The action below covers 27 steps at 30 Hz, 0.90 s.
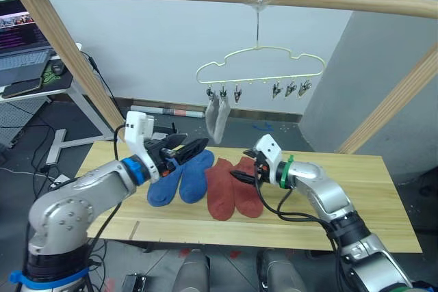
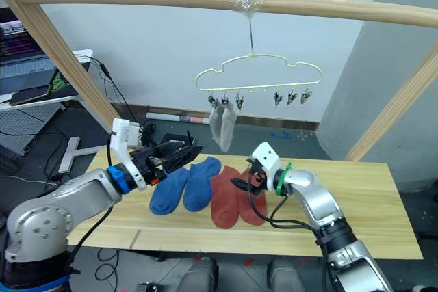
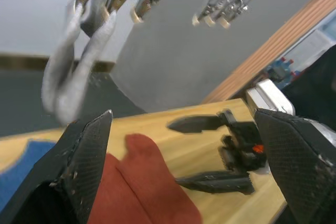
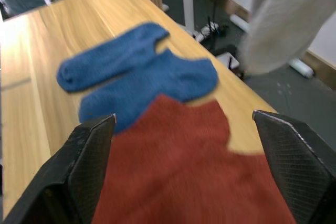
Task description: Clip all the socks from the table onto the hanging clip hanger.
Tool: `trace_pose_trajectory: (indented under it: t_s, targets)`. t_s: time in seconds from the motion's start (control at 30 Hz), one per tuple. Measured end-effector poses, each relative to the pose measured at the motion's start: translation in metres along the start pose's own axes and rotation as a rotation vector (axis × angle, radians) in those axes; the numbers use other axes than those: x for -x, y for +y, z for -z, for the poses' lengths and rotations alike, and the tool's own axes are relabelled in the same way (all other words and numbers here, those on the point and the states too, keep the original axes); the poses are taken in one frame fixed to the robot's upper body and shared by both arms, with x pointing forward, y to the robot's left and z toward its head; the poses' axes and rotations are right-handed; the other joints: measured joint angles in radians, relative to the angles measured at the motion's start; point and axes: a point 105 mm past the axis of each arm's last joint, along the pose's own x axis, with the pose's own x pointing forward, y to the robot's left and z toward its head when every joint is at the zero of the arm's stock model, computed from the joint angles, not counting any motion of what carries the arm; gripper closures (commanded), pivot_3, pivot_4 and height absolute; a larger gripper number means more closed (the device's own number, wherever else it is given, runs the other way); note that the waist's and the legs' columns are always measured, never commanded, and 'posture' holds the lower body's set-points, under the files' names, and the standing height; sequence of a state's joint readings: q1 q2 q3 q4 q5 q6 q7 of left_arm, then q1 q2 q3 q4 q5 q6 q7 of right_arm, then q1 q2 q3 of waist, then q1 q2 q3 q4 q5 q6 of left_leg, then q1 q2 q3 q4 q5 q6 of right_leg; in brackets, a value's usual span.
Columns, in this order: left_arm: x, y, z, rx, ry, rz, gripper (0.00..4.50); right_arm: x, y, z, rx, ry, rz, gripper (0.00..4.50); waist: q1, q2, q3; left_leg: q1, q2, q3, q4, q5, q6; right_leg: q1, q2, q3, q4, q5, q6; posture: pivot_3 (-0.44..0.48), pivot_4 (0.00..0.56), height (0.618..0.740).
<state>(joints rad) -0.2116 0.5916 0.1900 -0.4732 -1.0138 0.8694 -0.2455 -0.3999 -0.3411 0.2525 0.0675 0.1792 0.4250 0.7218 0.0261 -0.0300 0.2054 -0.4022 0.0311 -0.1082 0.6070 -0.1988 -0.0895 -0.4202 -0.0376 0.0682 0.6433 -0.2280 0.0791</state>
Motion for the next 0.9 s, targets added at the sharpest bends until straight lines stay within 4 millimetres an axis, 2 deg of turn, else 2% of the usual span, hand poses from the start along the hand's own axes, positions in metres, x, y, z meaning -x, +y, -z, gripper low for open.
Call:
trace_pose_trajectory:
  t_s: [0.07,0.1,0.17,0.33,0.63,0.9]
  targets:
    - [-0.008,0.000,0.002,-0.119,-0.020,-0.019,0.00,0.014,-0.006,-0.005,0.034,-0.010,0.029,0.04,0.000,0.000,0.000,0.000,0.000,0.001,0.000,0.000,0.000,0.000,0.000,0.001,0.000,0.000,0.000,0.132,0.140,0.740]
    - [-0.014,-0.001,0.003,-0.165,-0.034,-0.017,0.38,0.020,-0.008,-0.010,0.054,-0.024,0.037,0.00,0.000,0.000,0.000,0.000,0.000,0.001,0.000,0.000,0.000,0.000,0.000,0.001,0.000,0.000,0.000,0.119,0.138,0.740]
    - [-0.028,-0.005,0.000,-0.220,-0.096,-0.020,0.84,0.029,-0.007,-0.020,0.088,-0.050,0.037,0.00,-0.001,0.000,0.000,0.000,0.000,0.001,0.000,0.000,0.000,0.000,0.000,0.000,0.000,0.000,0.000,0.119,0.138,0.740]
    - [-0.060,-0.017,-0.001,-0.350,-0.175,-0.013,2.32,0.044,0.005,-0.048,0.142,-0.127,0.004,0.00,-0.004,-0.001,0.000,0.000,0.000,0.001,0.001,0.000,0.000,0.000,0.000,0.001,0.000,0.000,0.001,0.082,0.139,0.740]
    - [-0.100,-0.020,0.013,-0.385,-0.257,-0.138,2.32,0.061,0.011,-0.078,0.169,-0.207,0.011,0.00,-0.014,-0.001,0.000,0.000,-0.001,0.001,0.002,0.000,0.000,0.001,0.000,0.001,0.000,0.001,0.002,0.017,0.146,0.740]
    - [-0.125,0.004,0.015,-0.386,-0.270,-0.254,2.32,0.066,0.005,-0.094,0.170,-0.259,0.044,0.00,-0.036,-0.001,0.000,0.000,-0.001,0.001,0.003,0.000,0.000,0.001,0.000,0.001,0.000,0.003,0.005,-0.022,0.150,0.740]
